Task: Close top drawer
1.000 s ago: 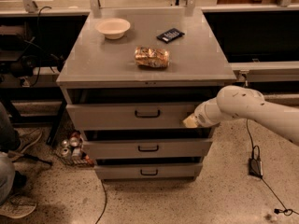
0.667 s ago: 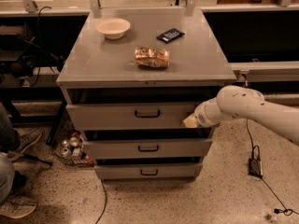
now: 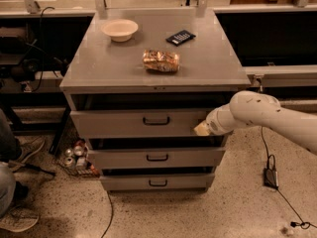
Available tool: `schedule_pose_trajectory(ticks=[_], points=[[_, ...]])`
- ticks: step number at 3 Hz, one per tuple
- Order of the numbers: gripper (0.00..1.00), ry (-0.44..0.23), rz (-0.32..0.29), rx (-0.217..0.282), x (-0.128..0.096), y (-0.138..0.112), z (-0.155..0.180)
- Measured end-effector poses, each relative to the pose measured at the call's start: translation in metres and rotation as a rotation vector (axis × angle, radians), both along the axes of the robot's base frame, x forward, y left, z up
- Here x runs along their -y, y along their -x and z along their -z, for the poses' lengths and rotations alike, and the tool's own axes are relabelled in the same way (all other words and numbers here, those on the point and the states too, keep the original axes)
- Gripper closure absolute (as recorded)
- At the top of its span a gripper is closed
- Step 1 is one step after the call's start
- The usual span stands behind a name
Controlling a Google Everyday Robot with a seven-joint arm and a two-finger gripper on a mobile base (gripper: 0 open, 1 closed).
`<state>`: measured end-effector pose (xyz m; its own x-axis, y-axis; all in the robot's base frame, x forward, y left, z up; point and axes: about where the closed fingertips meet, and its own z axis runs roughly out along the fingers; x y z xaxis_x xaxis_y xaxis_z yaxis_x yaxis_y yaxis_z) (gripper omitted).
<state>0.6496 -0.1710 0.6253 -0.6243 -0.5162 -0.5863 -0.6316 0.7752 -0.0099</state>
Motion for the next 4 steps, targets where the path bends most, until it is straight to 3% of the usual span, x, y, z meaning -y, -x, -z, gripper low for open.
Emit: schedule_pose_trajectory(ticks=[4], points=[[1.00, 0.000, 0.000, 0.000, 0.0001, 0.0002, -0.0001]])
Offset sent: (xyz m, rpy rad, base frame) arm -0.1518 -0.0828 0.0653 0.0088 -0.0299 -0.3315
